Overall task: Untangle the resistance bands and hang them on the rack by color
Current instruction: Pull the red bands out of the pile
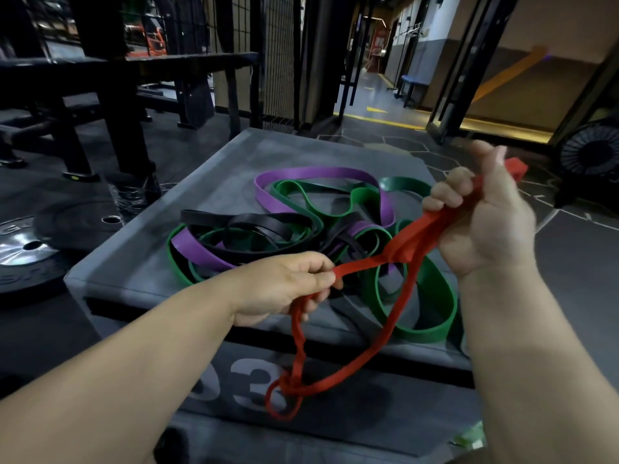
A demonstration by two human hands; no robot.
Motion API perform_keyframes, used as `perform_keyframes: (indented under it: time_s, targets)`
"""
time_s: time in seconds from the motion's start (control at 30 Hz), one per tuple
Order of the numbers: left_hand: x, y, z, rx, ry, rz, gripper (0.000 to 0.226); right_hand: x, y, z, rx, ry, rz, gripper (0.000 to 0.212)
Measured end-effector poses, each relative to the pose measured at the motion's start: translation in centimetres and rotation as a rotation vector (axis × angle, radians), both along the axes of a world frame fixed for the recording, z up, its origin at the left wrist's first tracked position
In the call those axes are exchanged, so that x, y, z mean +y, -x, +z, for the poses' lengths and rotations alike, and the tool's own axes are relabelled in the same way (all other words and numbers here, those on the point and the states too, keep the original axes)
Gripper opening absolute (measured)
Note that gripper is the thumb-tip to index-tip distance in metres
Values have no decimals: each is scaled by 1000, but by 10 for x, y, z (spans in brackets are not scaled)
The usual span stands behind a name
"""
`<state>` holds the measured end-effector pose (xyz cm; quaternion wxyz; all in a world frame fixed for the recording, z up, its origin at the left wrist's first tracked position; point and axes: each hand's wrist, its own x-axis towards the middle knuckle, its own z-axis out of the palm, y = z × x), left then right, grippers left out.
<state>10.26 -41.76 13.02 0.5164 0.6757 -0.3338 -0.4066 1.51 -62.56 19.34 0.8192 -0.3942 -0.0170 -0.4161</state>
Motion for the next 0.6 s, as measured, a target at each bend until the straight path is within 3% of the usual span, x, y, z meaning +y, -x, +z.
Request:
perform_keyframes:
  time_s: [0.03,0.1,0.17,0.43,0.6]
  targets:
    - [1,1,2,9,25,-6,17,12,-5,-1,146,74,20,16]
    - [4,-1,5,-52,41,-25,30,24,-10,-7,215,182,46,8]
    - [5,0,10,-214,27,-23,35,28,-16,-13,263,232,77,13]
    - [4,6,22,-329,142,182,4,53,-23,-26,328,435,162,11]
    - [3,11,28,-372,121,212,9,65,-24,-29,368,432,212,13]
